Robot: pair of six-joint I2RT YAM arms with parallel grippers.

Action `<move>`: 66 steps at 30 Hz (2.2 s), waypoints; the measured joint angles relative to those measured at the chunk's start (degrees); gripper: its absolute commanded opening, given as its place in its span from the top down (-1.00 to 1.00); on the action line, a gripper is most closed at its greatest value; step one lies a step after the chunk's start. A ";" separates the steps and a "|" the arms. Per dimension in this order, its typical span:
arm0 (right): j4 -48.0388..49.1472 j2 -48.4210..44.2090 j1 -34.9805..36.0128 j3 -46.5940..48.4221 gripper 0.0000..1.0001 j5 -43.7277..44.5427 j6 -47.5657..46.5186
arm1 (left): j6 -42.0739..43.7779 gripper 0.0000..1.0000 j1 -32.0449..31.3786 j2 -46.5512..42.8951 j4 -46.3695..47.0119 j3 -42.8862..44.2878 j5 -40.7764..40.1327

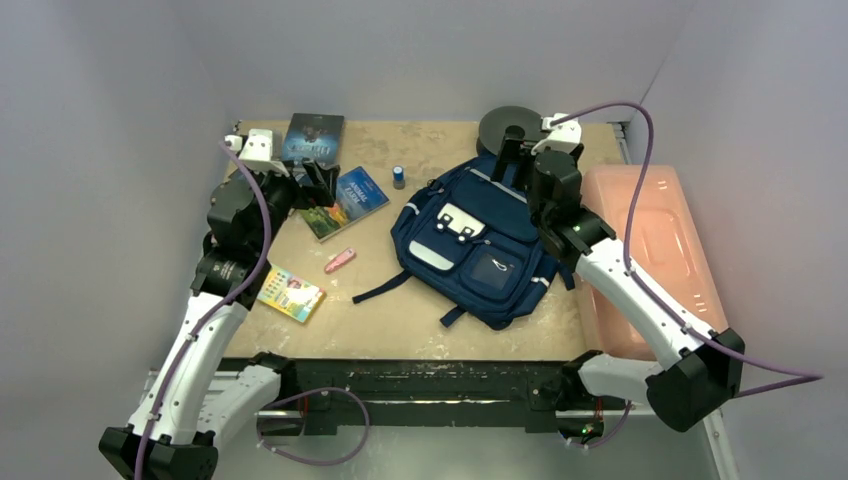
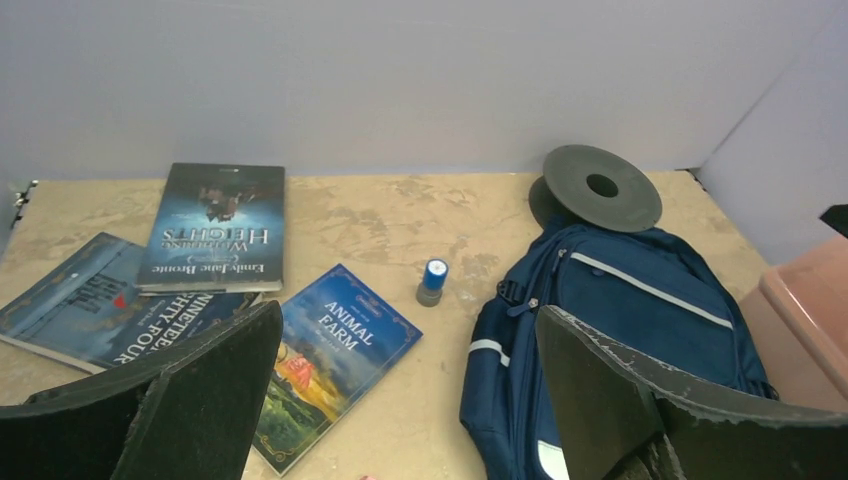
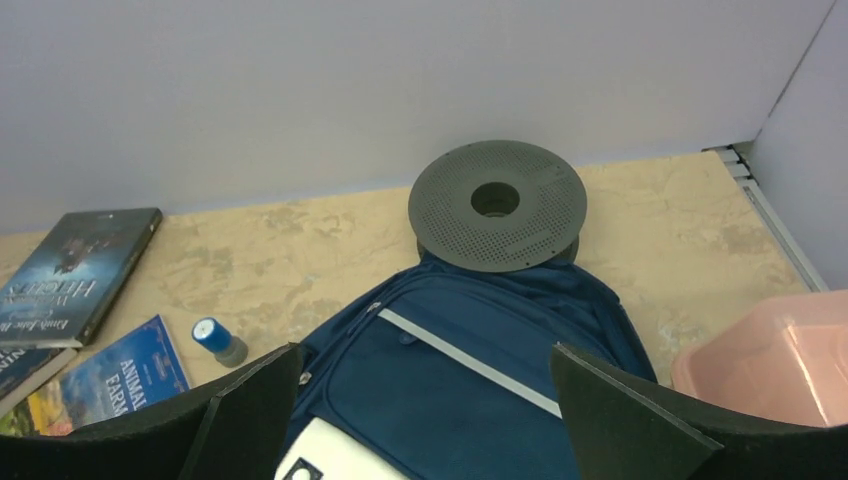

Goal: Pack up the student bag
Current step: Move the student bag to the center of the board, then unzip the student bag at the center of the board.

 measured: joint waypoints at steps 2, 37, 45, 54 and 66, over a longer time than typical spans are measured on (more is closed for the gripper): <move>-0.94 0.61 0.00 0.24 -0.98 -0.59 0.24 | -0.02 -0.96 -0.11 0.17 -0.02 0.04 1.36; -10.38 11.17 2.82 -19.45 -0.98 -27.06 7.26 | -1.22 -0.94 -15.67 10.78 -10.47 6.16 -1.46; -8.13 6.73 15.21 -22.05 -0.98 -30.01 7.61 | -15.93 -0.89 -16.24 11.72 -10.75 -0.07 5.09; -10.19 -4.44 16.50 -22.71 -0.93 -28.96 7.74 | -36.87 -0.85 -17.00 5.09 -4.66 -26.27 13.11; -17.46 -1.38 18.03 -18.88 -0.60 -16.31 8.66 | -52.63 -0.74 -21.81 12.96 11.39 -33.35 12.09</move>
